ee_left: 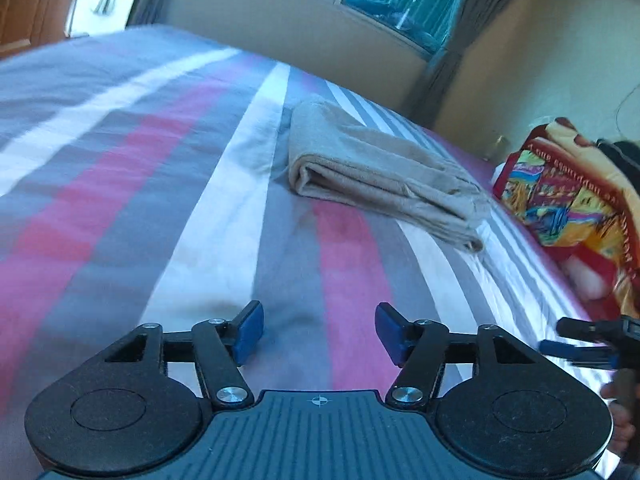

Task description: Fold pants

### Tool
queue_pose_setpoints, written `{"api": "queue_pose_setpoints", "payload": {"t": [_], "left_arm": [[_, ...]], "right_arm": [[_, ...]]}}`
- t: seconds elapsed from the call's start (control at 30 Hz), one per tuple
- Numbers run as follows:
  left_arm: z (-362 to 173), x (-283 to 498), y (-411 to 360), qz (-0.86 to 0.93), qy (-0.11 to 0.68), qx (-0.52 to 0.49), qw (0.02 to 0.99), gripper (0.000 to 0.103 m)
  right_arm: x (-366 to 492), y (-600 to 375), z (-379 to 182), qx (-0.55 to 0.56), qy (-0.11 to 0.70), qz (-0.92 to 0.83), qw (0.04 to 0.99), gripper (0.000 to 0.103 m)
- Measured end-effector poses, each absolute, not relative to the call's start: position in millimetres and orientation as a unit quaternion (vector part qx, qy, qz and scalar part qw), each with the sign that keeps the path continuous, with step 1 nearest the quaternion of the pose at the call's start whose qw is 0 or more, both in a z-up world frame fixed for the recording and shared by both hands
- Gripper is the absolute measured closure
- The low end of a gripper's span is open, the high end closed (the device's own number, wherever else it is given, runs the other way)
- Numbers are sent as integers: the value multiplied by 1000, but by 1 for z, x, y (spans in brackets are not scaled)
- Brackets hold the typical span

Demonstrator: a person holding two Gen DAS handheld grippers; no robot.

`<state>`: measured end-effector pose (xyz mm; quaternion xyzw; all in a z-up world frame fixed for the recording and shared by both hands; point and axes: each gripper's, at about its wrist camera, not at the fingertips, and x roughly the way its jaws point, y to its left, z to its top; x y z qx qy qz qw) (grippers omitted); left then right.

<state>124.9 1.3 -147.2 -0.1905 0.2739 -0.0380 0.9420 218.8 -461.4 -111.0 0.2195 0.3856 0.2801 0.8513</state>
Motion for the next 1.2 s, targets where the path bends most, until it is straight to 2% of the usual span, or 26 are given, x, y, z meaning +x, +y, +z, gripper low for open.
{"api": "queue_pose_setpoints", "payload": {"t": [0.1, 0.23, 0.4, 0.5, 0.83, 1.2], "left_arm": [[-139, 95, -18, -16, 271, -153, 950, 39], [-124, 56, -40, 9, 280, -123, 952, 24], [-98, 16, -59, 8, 260, -85, 962, 19], [-85, 0, -62, 2, 249, -83, 965, 17], [-63, -28, -73, 6, 203, -72, 976, 10], [-54, -40, -88, 1, 177, -63, 982, 9]], "right_arm": [[177, -452, -102, 181, 354, 252, 882, 23], [132, -443, -93, 122, 327, 209, 914, 21], [79, -425, -70, 73, 281, 190, 938, 17], [57, -414, -58, 46, 255, 191, 947, 14], [25, -401, -40, 11, 194, 175, 965, 11], [11, -421, -34, 12, 168, 153, 974, 10]]}}
